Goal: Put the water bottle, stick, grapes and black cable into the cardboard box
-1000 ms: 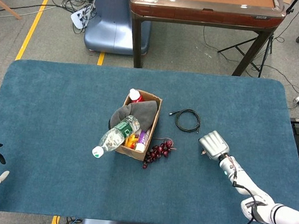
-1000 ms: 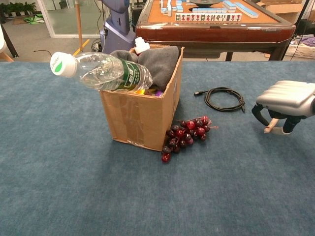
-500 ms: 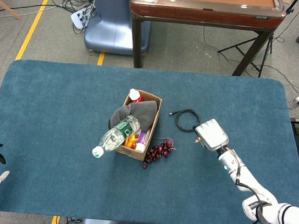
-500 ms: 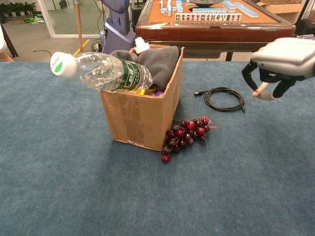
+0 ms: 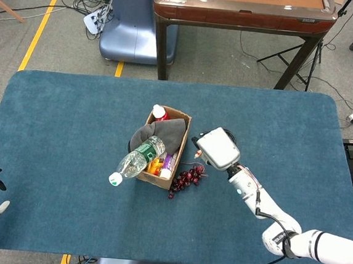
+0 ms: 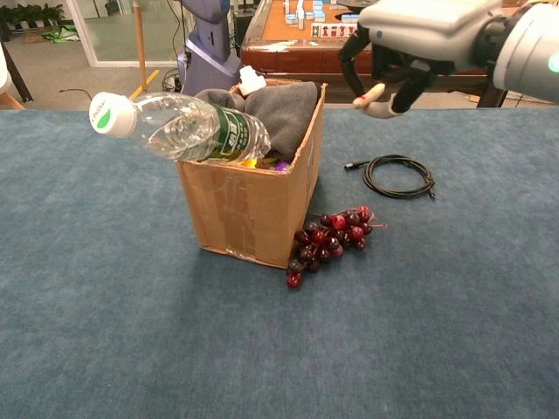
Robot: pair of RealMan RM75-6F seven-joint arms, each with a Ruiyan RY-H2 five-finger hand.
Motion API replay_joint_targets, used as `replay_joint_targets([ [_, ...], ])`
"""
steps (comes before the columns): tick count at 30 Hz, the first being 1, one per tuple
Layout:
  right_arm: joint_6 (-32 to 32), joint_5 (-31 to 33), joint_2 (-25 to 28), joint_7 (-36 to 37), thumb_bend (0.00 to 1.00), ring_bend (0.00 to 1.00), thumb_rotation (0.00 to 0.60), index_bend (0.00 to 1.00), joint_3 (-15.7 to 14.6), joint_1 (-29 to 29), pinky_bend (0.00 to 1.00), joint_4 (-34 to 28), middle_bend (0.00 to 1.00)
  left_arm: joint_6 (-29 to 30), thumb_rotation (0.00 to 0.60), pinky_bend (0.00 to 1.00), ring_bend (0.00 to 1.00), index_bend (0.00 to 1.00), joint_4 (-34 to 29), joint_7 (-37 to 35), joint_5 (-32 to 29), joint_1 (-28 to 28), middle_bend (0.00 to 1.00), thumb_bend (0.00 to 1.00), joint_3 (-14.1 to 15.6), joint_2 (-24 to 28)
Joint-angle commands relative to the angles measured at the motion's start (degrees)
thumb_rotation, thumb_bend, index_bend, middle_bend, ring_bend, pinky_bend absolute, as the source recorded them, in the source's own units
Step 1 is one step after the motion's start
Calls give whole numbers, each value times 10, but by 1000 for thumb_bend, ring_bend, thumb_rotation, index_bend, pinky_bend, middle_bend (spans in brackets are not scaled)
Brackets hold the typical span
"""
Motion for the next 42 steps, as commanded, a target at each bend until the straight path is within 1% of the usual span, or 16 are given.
replay_joint_targets([
  [1, 5, -2, -32, -10, 350, 1000, 600, 666, 7, 16, 1000, 6, 1000, 1, 600, 666, 401, 483, -2, -3, 1, 1, 201, 194, 0, 3],
  [8, 15, -23, -112, 1, 350, 1000, 600, 667, 10, 48, 1000, 60, 1000, 6, 600, 666, 401, 483, -10, -13, 7, 4, 201, 193, 2, 12],
  [13, 31, -48, -156, 18, 343, 1000, 600, 666, 14, 67, 1000, 99, 1000, 10, 600, 666, 401, 483, -12, -21, 10, 6, 201, 193, 2, 16],
  [14, 35, -55, -165, 22, 319, 1000, 600, 666, 15, 71, 1000, 107, 1000, 12, 600, 666, 400, 483, -12, -24, 9, 7, 201, 194, 2, 18],
  [16, 38, -61, -173, 25, 175, 1000, 600, 630, 14, 75, 1000, 116, 1000, 14, 600, 666, 400, 483, -12, -28, 8, 8, 201, 194, 1, 20],
  [18, 37, -63, -177, 22, 42, 1000, 600, 549, 12, 78, 1000, 120, 1000, 15, 600, 666, 400, 484, -12, -32, 8, 9, 201, 193, 0, 21],
  [19, 37, -63, -178, 20, 6, 1000, 600, 502, 11, 78, 1000, 121, 1000, 16, 600, 666, 400, 484, -12, -33, 8, 9, 201, 193, 0, 22],
  [20, 36, -63, -177, 18, 0, 1000, 600, 465, 10, 79, 1000, 120, 1000, 17, 600, 666, 401, 483, -12, -33, 9, 9, 201, 193, 0, 22],
  [21, 35, -63, -176, 15, 0, 1000, 600, 433, 9, 79, 1000, 119, 1000, 17, 600, 666, 401, 484, -13, -34, 10, 9, 201, 194, 0, 23],
  [23, 36, -61, -170, 9, 0, 1000, 600, 405, 8, 77, 1000, 114, 1000, 17, 600, 666, 401, 484, -13, -33, 11, 10, 201, 194, 1, 23],
  [26, 46, -63, -157, 5, 0, 1000, 600, 403, 5, 69, 1000, 98, 1000, 17, 600, 666, 401, 484, -13, -33, 10, 10, 201, 193, 0, 23],
  [32, 79, -77, -84, -6, 0, 1000, 600, 404, -17, 28, 1000, 24, 1000, 12, 600, 666, 401, 484, -11, -30, 3, 8, 201, 193, -1, 21],
  [36, 79, -72, -37, -15, 0, 1000, 600, 403, -35, 4, 1000, -17, 1000, 10, 600, 666, 401, 484, -11, -25, 2, 8, 201, 194, -2, 19],
  [39, 86, -70, -13, -18, 0, 998, 600, 424, -49, -15, 1000, -32, 1000, 11, 600, 666, 401, 484, -12, -21, 2, 7, 201, 193, -2, 18],
  [41, 83, -64, 0, -23, 0, 964, 600, 447, -59, -25, 992, -38, 982, 10, 600, 666, 401, 484, -12, -19, 1, 7, 201, 193, -2, 17],
  [42, 78, -55, 8, -30, 0, 892, 600, 457, -65, -31, 953, -43, 915, 9, 600, 666, 401, 484, -11, -18, 0, 7, 201, 193, -2, 17],
])
